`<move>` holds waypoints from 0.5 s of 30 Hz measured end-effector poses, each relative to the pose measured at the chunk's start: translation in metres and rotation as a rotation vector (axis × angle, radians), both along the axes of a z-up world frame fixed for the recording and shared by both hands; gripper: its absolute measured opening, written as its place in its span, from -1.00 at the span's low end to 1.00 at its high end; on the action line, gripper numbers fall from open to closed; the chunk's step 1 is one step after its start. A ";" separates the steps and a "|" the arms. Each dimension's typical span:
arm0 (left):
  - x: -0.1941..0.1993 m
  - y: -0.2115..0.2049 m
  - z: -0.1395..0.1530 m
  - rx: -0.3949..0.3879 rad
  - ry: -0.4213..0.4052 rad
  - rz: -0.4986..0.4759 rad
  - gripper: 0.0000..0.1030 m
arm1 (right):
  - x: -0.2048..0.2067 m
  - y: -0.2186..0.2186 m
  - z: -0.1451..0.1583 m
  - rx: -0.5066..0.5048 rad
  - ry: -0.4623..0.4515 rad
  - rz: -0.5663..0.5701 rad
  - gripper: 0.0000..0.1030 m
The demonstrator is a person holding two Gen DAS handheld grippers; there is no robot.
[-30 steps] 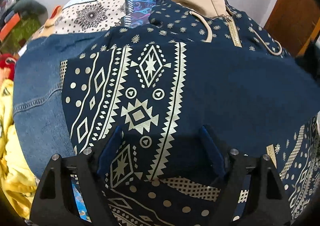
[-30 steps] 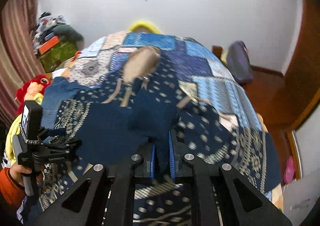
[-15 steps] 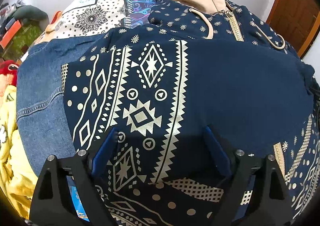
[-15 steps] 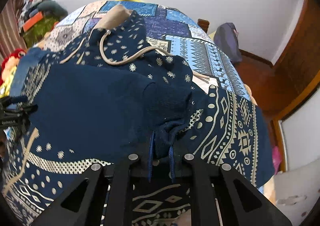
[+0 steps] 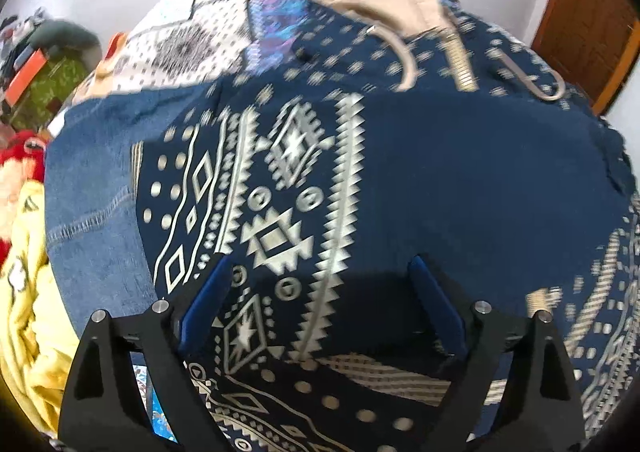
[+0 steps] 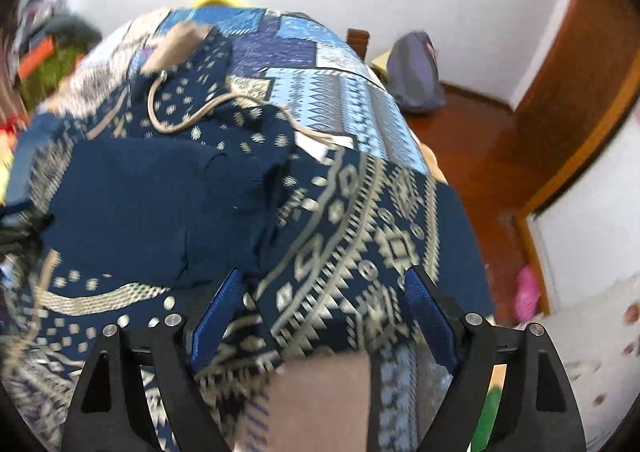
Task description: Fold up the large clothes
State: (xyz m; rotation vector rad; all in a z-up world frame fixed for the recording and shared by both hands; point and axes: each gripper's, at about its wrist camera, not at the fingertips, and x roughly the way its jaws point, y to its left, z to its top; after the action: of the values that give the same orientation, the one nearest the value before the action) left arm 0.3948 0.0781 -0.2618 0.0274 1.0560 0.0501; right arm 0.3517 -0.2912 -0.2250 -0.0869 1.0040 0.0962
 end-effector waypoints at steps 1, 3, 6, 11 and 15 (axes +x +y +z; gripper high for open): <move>0.000 -0.006 0.006 0.008 -0.016 -0.011 0.77 | -0.004 -0.011 0.004 0.033 0.000 -0.018 0.59; 0.000 -0.022 0.021 0.022 -0.050 -0.047 0.77 | -0.011 -0.029 0.008 0.069 0.005 -0.049 0.59; 0.006 -0.049 0.035 0.011 -0.073 -0.100 0.78 | -0.016 -0.060 0.007 0.131 0.026 -0.112 0.59; 0.022 -0.089 0.037 -0.047 -0.060 -0.176 0.78 | -0.018 -0.096 -0.013 0.150 0.062 -0.214 0.59; 0.039 -0.117 0.024 -0.056 -0.034 -0.215 0.78 | -0.011 -0.122 -0.034 0.263 0.111 -0.278 0.59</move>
State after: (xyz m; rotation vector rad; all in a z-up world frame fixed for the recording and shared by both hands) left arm 0.4343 -0.0393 -0.2383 0.0890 1.0146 -0.1730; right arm 0.3412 -0.4132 -0.2591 0.3005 1.0970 -0.0225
